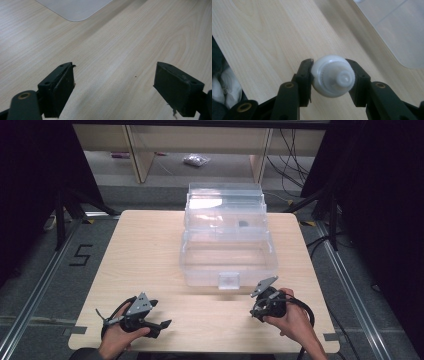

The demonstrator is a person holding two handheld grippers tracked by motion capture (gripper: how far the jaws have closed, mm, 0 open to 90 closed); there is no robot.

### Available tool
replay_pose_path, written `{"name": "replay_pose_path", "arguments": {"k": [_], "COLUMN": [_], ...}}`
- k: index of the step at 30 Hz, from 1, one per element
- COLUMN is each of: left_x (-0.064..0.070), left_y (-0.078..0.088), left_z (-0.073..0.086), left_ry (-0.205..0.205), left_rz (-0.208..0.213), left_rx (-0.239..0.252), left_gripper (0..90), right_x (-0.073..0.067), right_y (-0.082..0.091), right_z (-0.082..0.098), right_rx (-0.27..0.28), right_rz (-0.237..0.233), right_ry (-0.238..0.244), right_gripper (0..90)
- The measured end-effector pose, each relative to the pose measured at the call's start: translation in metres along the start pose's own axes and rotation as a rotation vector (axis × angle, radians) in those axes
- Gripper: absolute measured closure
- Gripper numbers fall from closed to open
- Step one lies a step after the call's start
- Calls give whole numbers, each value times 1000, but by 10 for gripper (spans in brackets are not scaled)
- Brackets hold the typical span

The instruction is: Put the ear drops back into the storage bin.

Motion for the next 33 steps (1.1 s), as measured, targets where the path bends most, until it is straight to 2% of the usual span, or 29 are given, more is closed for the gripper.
{"name": "replay_pose_path", "arguments": {"k": [5,7,8,9,10,13,14,19,21,22,24,25,26,29,33], "left_x": [1,1,0,0,-1,1,-1,-1,-1,-1,-1,-1,-1,-1,-1], "left_y": [0,0,0,0,0,0,1,0,1,1,0,0,0,0,0], "left_z": [0,0,0,0,0,0,0,0,0,0,0,0,0,0,0], "left_ry": [8,8,2,2,-8,8,-11,-10,-10,-10,-9,-9,-9,-10,-11], "left_rz": [1,1,0,0,-3,1,-5,-5,-5,-4,-4,-4,-4,-4,-6], "left_rx": [8,7,3,3,-6,8,-10,-5,-8,-8,-8,-8,-8,-8,-5], "left_gripper": [160,160,160,160,160,160,160,160,160,160,160,160,160,160,160], "right_x": [1,3,6,6,6,9,11,17,20,21,23,23,28,30,35], "right_y": [4,6,8,8,11,13,15,19,21,24,26,26,30,33,38], "right_z": [-3,-4,-6,-6,-7,-8,-9,-12,-13,-15,-17,-17,-20,-23,-29], "right_rx": [1,11,11,11,13,17,19,11,13,5,3,3,8,14,14], "right_rz": [-3,-7,5,5,-14,-18,-21,-11,-22,-17,-19,-19,-6,-13,-11], "right_ry": [-1,17,42,42,14,16,13,2,19,-2,-12,-12,15,22,8], "right_gripper": [599,599,599,599,600,600,599,600,599,600,600,600,600,600,599]}}
Point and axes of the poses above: each handheld gripper's, and its own axes: y roughly backward along the jaws, z roughly out of its underside, x roughly to its right, the point moved 3 cm from there along -y, roughly forward along the jaws, and after that the axes turned 5 degrees about z, right-handed, at the moved point
